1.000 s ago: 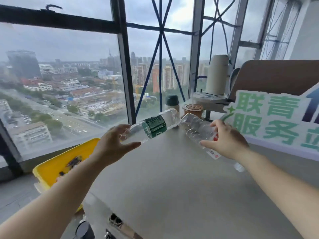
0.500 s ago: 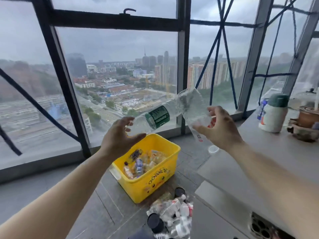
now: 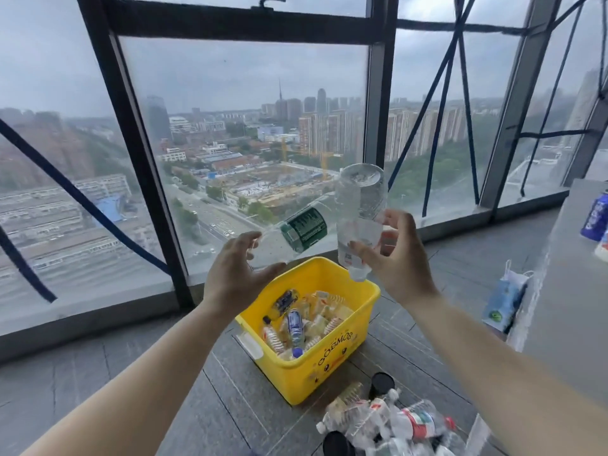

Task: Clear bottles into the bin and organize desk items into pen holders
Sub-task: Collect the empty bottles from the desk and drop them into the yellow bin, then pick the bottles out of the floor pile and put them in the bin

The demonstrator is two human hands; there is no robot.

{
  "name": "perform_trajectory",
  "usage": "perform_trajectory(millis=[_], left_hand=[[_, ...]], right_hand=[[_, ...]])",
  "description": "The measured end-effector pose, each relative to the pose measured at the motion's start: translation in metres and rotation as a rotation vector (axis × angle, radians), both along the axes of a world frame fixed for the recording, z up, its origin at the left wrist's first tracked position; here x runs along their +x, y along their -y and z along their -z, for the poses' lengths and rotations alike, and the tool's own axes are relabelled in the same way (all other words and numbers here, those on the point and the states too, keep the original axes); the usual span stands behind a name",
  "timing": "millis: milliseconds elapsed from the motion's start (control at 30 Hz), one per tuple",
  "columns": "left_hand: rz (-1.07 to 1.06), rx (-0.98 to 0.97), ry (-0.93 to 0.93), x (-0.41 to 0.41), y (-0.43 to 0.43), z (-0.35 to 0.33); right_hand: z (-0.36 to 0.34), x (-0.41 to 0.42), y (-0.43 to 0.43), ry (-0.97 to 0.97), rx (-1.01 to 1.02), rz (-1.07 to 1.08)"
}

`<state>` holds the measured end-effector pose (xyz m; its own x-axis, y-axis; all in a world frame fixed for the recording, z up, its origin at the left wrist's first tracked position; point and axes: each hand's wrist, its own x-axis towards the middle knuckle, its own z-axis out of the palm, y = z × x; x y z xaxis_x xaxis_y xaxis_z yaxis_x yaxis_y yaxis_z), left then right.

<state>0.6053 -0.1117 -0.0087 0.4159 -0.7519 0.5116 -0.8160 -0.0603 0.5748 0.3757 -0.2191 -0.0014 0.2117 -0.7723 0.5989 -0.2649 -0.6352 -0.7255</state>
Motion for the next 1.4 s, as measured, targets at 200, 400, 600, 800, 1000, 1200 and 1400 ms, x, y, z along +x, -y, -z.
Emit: perform_trajectory(millis=[200,400,600,800,1000,1200,1400], left_hand=[[-0.029,0.001,-0.204,0.066,0.065,0.065],[-0.097,0.212,-0.061,0.116,0.162,0.126],[-0.145,0.85,0.029,0.128,0.211,0.224],[-0.016,0.946,-0.052,0.097,0.222,0.296],[0.141,0.973,-0.242,0.055,0.228,0.318],[0.228,1.013,-0.248,0.016,0.204,0.37],[0.322,1.119,-0.172,-0.023,0.183,0.484]], right_hand=[[0.061,0.08,0.063,0.145,0.112,-0.017],[0.129,0.149,0.153,0.084,0.219,0.032],[0.261,0.152,0.216,-0.64,0.878,0.001],[0.341,0.098,0.224,-0.623,1.092,0.031],[0.363,0.04,0.205,-0.588,1.301,0.194],[0.399,0.0,0.175,-0.744,1.285,0.322],[0.482,-0.039,0.167,-0.893,1.143,0.398]])
